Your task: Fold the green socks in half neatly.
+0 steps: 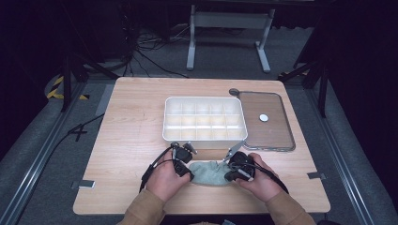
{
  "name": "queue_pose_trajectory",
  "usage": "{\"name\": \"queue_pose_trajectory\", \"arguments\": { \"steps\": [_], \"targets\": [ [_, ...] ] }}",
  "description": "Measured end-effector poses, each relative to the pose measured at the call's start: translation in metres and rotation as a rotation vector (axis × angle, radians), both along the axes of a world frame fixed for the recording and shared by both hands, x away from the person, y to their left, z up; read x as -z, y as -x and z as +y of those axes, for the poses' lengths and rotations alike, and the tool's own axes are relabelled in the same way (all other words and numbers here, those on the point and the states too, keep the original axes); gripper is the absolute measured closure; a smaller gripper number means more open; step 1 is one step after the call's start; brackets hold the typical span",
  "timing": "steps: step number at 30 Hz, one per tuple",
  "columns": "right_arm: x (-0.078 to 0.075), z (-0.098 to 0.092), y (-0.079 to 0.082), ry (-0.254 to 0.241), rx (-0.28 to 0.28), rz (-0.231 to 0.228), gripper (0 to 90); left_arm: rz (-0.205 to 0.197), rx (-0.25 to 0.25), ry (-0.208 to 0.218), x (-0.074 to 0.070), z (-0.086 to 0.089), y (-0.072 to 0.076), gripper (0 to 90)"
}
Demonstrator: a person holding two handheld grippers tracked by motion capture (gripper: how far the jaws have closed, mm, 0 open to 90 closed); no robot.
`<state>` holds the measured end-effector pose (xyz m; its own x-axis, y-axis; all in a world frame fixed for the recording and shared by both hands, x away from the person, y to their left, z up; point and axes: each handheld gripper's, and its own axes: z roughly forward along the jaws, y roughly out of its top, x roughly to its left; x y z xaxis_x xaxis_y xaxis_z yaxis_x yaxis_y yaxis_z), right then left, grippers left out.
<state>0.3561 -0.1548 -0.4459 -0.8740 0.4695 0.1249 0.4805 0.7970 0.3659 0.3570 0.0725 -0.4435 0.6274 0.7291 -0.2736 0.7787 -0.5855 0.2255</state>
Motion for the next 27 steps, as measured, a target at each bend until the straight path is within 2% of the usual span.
{"name": "queue_pose_trajectory", "arguments": {
  "steps": [3, 13, 16, 20, 21, 23, 27],
  "targets": [
    [0.0, 0.001, 0.0, 0.009, -0.003, -0.005, 89.1, -0.016, 0.008, 0.0, -0.002, -0.001, 0.001, 82.9],
    [-0.001, 0.001, 0.002, 0.013, -0.014, -0.017, 88.3, -0.041, 0.019, 0.03, -0.017, 0.002, 0.003, 83.0],
    [-0.005, -0.004, 0.002, -0.014, 0.004, -0.031, 88.0, -0.03, 0.03, 0.007, -0.02, -0.001, 0.003, 82.9],
    [-0.011, -0.017, 0.001, -0.053, 0.068, -0.059, 88.7, -0.011, 0.036, -0.017, -0.021, -0.004, 0.002, 82.8],
    [-0.01, -0.02, 0.001, -0.057, 0.077, -0.061, 88.8, -0.018, 0.038, -0.019, -0.021, -0.005, 0.001, 82.8],
    [-0.008, -0.021, 0.001, -0.056, 0.089, -0.049, 88.9, -0.014, 0.038, -0.037, -0.023, -0.006, 0.002, 82.8],
    [-0.001, -0.019, 0.002, -0.044, 0.08, -0.04, 89.0, -0.021, 0.04, -0.034, -0.024, -0.006, 0.001, 82.7]
  ]
}}
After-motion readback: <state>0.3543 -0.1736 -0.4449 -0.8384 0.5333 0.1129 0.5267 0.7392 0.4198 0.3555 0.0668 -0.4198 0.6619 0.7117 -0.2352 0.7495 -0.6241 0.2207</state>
